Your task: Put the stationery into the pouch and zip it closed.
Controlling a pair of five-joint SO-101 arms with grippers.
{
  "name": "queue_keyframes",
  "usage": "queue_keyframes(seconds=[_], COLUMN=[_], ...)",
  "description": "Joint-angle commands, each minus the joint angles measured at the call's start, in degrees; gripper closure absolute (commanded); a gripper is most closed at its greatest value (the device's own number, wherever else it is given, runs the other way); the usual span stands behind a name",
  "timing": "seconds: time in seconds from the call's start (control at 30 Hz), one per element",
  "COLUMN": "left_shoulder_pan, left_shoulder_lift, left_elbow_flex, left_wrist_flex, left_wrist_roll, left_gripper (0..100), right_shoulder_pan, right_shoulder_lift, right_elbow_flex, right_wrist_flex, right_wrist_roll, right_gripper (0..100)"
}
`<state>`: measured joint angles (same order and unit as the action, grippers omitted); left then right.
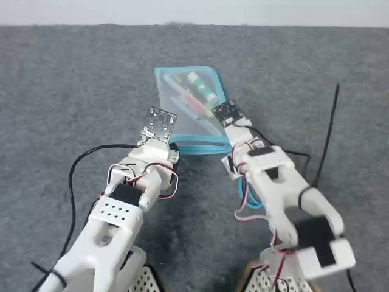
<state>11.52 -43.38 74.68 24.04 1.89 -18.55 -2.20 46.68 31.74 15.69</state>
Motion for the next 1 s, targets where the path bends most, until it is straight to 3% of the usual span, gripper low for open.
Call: queue_keyframes(seconds=[0.0, 0.13, 0.27, 0.77, 0.97], left_shoulder_pan=[0.7, 0.79, 0.88, 0.79, 0.79], left_shoulder_lift=[-0.88, -0.79, -0.7, -0.7, -0.62], left_elbow_flex=[-1.8, -1.8, -1.8, -2.24, -3.38], left_wrist_flex=[-0.97, -1.05, -1.23, -1.32, -1.23], left_wrist_roll=[0.44, 0.44, 0.44, 0.44, 0.79], left_gripper=[99, 99, 99, 99, 99], right_shoulder_pan=[-0.4, -0.31, -0.4, -0.48, -8.92], right_shoulder_lift=[2.95, 2.33, -2.86, -32.66, -44.44], right_elbow_flex=[-5.71, -6.24, -6.24, -5.98, -6.07], right_wrist_flex=[0.66, 1.36, 4.97, 23.43, 30.64], right_wrist_roll=[-0.7, -0.7, -0.7, -0.26, 1.67], right_gripper=[81.8, 84.2, 99.8, 99.3, 99.3])
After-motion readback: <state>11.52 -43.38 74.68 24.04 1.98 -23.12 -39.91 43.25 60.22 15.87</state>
